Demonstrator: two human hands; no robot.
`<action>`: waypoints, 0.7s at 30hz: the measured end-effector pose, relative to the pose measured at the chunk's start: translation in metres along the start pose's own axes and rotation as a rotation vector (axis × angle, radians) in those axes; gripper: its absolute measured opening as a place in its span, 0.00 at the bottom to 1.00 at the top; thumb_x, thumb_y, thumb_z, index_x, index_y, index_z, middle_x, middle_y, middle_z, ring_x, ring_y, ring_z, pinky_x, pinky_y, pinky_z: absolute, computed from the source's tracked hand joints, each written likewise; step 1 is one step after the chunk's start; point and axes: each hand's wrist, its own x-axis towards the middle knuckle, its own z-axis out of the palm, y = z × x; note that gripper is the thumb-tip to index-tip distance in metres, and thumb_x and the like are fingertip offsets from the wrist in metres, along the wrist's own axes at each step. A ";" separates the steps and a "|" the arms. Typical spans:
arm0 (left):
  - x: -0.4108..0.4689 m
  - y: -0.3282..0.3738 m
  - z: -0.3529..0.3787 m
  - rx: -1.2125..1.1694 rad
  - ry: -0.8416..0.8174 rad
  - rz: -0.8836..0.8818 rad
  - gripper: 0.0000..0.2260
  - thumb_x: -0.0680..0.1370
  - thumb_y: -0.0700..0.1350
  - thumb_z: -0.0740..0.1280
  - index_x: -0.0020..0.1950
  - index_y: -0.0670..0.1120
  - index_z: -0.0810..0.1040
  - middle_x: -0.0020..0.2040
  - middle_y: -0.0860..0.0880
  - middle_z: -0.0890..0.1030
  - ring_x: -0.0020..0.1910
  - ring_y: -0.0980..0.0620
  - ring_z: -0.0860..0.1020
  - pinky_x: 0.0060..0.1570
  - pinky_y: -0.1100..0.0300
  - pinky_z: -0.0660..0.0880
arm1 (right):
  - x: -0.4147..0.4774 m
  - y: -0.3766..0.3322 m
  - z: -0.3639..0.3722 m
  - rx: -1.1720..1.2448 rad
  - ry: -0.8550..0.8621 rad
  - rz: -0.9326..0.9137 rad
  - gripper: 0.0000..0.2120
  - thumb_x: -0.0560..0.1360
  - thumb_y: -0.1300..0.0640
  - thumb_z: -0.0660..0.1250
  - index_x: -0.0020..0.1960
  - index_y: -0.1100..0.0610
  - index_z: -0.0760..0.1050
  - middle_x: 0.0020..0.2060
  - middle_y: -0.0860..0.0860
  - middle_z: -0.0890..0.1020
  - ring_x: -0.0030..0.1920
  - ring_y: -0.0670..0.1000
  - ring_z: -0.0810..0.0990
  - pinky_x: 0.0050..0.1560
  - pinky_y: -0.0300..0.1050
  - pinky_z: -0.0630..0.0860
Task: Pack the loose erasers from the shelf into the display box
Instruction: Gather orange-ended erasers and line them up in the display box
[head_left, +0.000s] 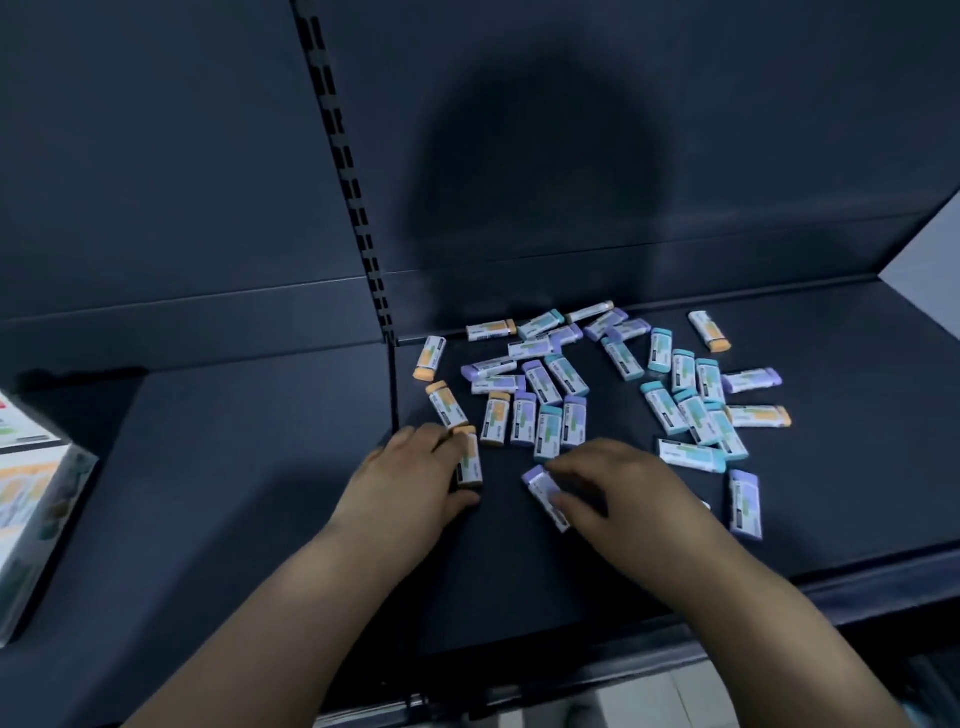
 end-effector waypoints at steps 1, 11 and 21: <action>-0.001 0.000 0.001 -0.003 0.000 -0.011 0.25 0.78 0.58 0.59 0.73 0.52 0.60 0.68 0.54 0.65 0.66 0.53 0.63 0.63 0.60 0.65 | 0.001 0.003 -0.002 0.001 0.008 -0.008 0.14 0.75 0.51 0.64 0.60 0.49 0.75 0.55 0.44 0.76 0.56 0.45 0.74 0.57 0.39 0.71; -0.011 0.011 0.011 -0.074 0.048 -0.230 0.21 0.79 0.52 0.59 0.73 0.54 0.63 0.68 0.55 0.67 0.66 0.52 0.65 0.63 0.58 0.66 | 0.020 0.040 -0.026 -0.013 -0.044 -0.186 0.12 0.74 0.51 0.65 0.58 0.49 0.77 0.52 0.44 0.77 0.53 0.46 0.76 0.55 0.44 0.73; -0.001 0.031 0.000 -0.108 -0.021 -0.339 0.31 0.73 0.54 0.68 0.73 0.57 0.59 0.73 0.60 0.60 0.70 0.54 0.60 0.67 0.56 0.61 | 0.040 0.054 -0.038 0.002 -0.170 -0.357 0.14 0.75 0.52 0.64 0.60 0.51 0.75 0.55 0.45 0.77 0.55 0.46 0.75 0.57 0.41 0.70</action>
